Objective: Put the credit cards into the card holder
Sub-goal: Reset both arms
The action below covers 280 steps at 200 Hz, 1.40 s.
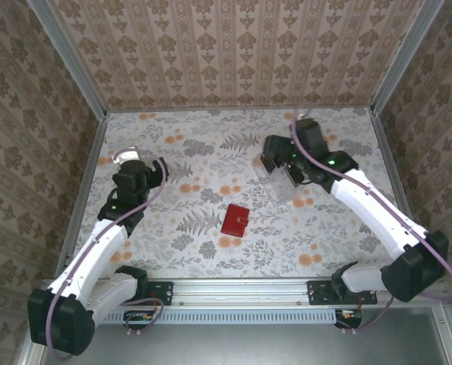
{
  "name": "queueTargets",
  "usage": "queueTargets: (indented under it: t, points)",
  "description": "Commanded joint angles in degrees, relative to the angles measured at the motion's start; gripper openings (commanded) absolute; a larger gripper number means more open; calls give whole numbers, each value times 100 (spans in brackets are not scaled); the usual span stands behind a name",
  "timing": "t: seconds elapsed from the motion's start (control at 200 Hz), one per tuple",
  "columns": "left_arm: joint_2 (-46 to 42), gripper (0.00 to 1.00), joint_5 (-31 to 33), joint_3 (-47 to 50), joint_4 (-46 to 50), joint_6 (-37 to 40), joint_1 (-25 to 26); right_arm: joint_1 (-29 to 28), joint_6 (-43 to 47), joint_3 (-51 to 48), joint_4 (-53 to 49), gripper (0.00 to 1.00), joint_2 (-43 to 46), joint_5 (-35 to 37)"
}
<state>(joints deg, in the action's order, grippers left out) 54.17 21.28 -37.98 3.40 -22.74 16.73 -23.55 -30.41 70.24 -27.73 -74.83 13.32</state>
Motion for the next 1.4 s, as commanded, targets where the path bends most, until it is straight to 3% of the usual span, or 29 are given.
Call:
queueTargets:
  t: [0.0, 0.2, 0.48, 0.845, 0.97, 1.08, 1.15, 1.225, 1.28, 1.335, 1.395]
  points:
    - [139, 100, 86, 337, -1351, 913, -422, 676, 280, -818, 466, 100, 394, 408]
    - [797, 100, -9, 927, -2570, 1898, -1031, 1738, 688, -2348, 1895, 100, 898, 583]
    - [2231, 100, -203, 1790, -4673, 2350, -1325, 2155, 1610, -3796, 3648, 100, 506, 828]
    - [3380, 100, -1112, 1626, -5535, 2362, -1466, 2327, 2300, -5098, 6874, 100, 183, 316]
    - [3430, 100, -1161, 1609, -5588, 2430, -1445, 2415, 2277, -5087, 7071, 100, 63, 191]
    - [3426, 100, -1161, 1600, -5560, 2424, -1452, 2461, 2223, -5179, 8114, 100, -728, 72]
    - [3433, 100, -1171, 1597, -5561, 2419, -1457, 2312, 2483, -4895, 7618, 100, -824, -246]
    - [3429, 100, -1171, 1595, -5560, 2424, -1460, 2303, 2639, -5102, 8787, 100, -1454, -513]
    - [3434, 100, -1174, 1592, -5552, 2432, -1450, 2317, 2652, -4998, 8052, 100, -1193, -656]
    - [3439, 100, -1179, 1591, -5543, 2432, -1449, 2352, 2661, -4933, 8241, 100, -1338, -766]
    - [3442, 100, -1179, 1573, -5525, 2425, -1454, 2355, 2621, -4697, 7641, 100, -1286, -749]
